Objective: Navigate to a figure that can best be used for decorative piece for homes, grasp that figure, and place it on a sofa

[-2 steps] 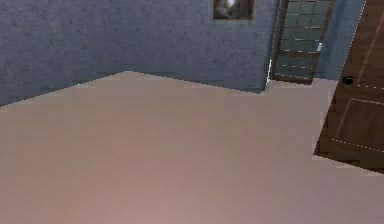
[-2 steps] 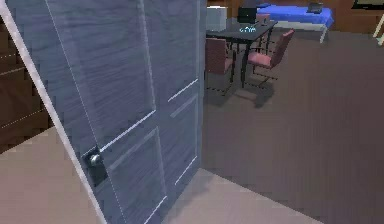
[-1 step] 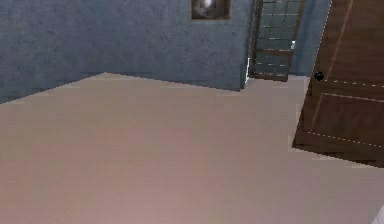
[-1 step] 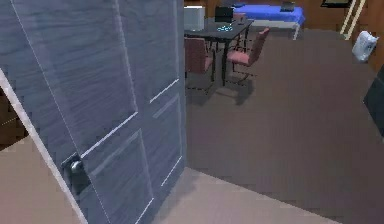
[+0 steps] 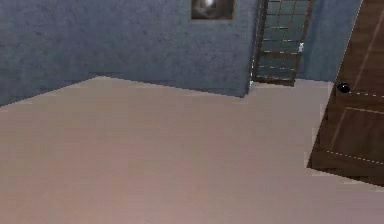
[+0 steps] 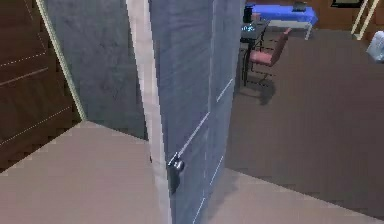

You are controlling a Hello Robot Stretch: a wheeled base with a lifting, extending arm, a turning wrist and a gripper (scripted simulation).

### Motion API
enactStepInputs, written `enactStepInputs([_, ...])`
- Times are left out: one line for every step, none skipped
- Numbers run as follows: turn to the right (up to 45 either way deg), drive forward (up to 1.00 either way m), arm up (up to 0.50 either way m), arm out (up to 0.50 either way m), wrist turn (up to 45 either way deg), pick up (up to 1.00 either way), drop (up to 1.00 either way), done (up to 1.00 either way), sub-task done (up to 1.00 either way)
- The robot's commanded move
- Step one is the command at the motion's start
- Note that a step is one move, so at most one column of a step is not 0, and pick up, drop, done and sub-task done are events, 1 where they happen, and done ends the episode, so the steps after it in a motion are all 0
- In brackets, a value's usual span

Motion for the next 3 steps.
enactStepInputs([24.0, 0.0, 0.0, 0.0, 0.0, 0.0, 0.0, 0.0, 0.0])
enactStepInputs([0.0, 1.0, 0.0, 0.0, 0.0, 0.0, 0.0, 0.0, 0.0])
enactStepInputs([3.0, 0.0, 0.0, 0.0, 0.0, 0.0, 0.0, 0.0, 0.0])
